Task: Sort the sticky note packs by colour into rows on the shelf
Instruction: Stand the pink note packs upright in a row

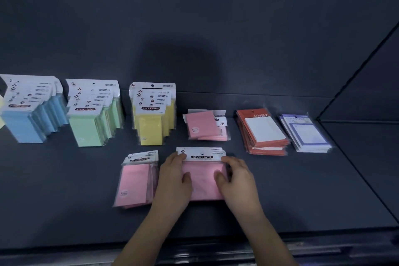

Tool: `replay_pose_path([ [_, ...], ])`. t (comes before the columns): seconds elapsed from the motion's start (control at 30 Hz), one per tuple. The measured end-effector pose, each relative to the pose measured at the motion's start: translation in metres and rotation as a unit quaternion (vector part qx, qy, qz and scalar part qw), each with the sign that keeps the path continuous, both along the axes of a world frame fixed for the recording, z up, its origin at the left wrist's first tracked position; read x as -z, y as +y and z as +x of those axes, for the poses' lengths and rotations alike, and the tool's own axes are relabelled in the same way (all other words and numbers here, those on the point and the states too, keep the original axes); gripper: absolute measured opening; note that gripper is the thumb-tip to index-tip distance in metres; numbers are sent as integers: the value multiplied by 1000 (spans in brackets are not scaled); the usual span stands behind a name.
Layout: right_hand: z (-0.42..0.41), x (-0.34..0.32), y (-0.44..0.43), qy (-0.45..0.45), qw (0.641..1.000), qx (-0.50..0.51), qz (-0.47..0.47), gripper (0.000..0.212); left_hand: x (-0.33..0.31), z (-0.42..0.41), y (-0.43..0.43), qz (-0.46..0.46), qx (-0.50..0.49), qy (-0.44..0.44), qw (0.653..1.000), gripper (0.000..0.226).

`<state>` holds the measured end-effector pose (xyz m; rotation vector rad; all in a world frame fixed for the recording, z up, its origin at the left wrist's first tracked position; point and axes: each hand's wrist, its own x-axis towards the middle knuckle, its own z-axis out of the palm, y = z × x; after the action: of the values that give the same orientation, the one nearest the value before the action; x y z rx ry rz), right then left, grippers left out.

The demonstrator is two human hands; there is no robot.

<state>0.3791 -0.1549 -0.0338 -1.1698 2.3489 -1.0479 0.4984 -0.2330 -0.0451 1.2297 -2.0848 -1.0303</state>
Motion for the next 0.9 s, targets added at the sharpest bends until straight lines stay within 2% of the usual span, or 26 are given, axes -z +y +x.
replay_pose_path([
  [0.23,1,1,-5,-42,999,12,-16,30,0,0,-5,18,6,-3,1000,48],
  [0.33,-2,-1,-10,-57,998,19,-32,33,-7,-2,-8,33,2,7,999,50],
  [0.43,-7,-9,-23,-87,994,16,-65,38,-21,-13,-15,9,10,40,999,47],
  [0.57,-17,-18,-48,-189,977,31,-91,48,-41,-36,-33,86,34,117,989,34],
  [0.67,-22,-18,-59,-302,945,46,-113,45,-35,-48,-44,149,25,153,977,27],
  [0.8,-27,-19,-57,-401,900,69,-155,33,-30,-51,-47,140,-75,212,964,17],
  [0.9,-34,-19,-52,-499,840,68,-202,25,-32,-48,-47,182,-138,297,927,3],
])
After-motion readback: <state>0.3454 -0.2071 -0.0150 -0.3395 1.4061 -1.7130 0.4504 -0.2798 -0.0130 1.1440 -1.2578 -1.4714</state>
